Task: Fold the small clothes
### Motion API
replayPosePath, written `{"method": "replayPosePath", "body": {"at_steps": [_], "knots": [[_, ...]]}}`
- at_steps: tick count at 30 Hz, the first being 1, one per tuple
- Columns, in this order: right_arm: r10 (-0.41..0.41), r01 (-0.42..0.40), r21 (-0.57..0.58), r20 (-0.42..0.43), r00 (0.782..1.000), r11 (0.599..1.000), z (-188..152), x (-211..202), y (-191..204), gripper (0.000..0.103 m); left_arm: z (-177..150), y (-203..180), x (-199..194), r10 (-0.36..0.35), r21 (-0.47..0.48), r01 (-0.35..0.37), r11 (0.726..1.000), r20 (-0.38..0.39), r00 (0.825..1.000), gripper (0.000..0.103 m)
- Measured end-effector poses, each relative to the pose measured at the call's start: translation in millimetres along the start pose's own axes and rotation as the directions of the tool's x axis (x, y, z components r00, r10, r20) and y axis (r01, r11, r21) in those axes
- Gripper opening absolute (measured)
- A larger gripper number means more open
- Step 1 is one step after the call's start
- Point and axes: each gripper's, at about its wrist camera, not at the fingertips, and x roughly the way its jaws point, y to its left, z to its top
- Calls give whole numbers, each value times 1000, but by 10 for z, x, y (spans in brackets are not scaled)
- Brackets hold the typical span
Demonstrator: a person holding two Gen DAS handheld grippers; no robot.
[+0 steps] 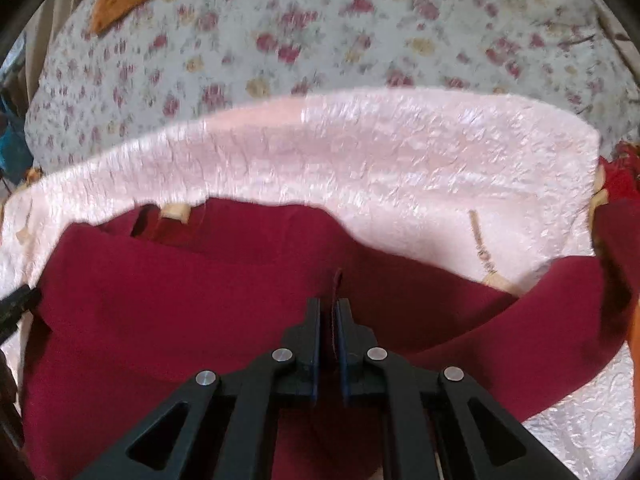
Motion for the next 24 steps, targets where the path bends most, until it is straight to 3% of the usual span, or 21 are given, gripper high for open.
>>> {"method": "replayPosePath", "body": {"at_steps": [6, 8, 10, 13, 19, 24], "knots": [[0, 0, 5, 52, 999, 1000, -67, -294, 9, 8, 17, -26, -49, -18, -2, 18, 1000, 7, 1000, 61], [24, -23, -18, 50, 998, 1000, -109, -332, 75, 15, 20, -51, -72, -32, -3, 32, 999, 11, 999, 61], [40, -40, -37, 5, 999, 999, -159, -230, 141, 38, 18, -85, -93, -49, 0, 49, 999, 13, 999, 61], [28, -29, -40, -27, 999, 999, -233, -83, 171, 38, 7, -144, -69, -75, 13, 75, 997, -2, 997, 61], [137, -137, 90, 8, 991, 986, -251, -315, -154, 38, -33, -235, 58, -54, 46, 56, 997, -44, 998, 61], [3, -15, 175, 67, 998, 985, -266, -592, -765, 40, -28, -215, 4, -62, 33, 63, 997, -23, 998, 61]]}}
